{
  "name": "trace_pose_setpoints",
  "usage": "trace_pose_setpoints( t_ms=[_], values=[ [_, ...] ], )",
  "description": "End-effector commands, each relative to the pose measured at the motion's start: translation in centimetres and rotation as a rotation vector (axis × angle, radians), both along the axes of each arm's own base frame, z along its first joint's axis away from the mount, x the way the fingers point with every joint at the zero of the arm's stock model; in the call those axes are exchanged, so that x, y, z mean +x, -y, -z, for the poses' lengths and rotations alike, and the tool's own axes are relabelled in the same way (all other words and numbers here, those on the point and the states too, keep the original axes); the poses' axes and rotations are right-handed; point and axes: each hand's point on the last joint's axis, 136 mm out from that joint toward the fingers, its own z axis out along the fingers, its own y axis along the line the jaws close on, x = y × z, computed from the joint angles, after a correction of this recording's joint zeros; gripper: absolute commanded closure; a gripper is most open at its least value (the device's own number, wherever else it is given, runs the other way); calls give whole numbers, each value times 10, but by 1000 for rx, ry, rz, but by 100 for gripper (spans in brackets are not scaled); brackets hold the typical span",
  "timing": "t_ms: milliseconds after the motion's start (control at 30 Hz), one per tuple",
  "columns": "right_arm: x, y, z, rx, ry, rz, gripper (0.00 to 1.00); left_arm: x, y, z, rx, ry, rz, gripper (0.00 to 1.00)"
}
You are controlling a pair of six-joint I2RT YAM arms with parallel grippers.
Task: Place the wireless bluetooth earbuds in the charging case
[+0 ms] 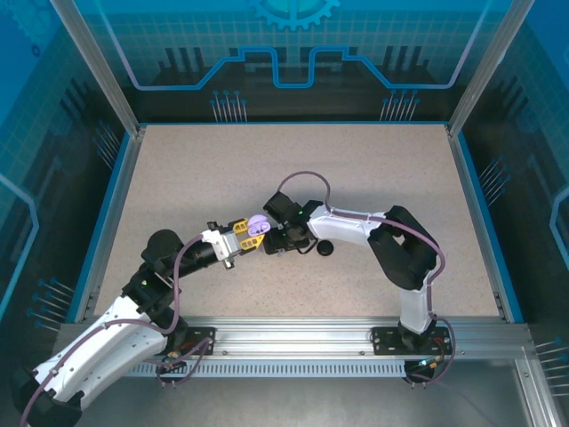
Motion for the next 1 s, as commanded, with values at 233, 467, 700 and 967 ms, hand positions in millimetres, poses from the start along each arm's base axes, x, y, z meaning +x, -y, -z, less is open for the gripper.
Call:
trace_pose_setpoints(
  t_ms=[233,467,700,967],
  values=[
    [-16,16,11,-145,-11,-61,34,-2,-1,-2,-17,-17,-1,100],
    [-23,27,7,-171,-16,-78,38,-1,-1,-2,-18,-16,-5,100],
    [-24,30,0,-177,-12,-91,44,0,-1,-2,-17,-17,-7,100],
    [-19,13,-7,-97,-24,-113,44,0,0,-2,-17,-17,-5,100]
  ],
)
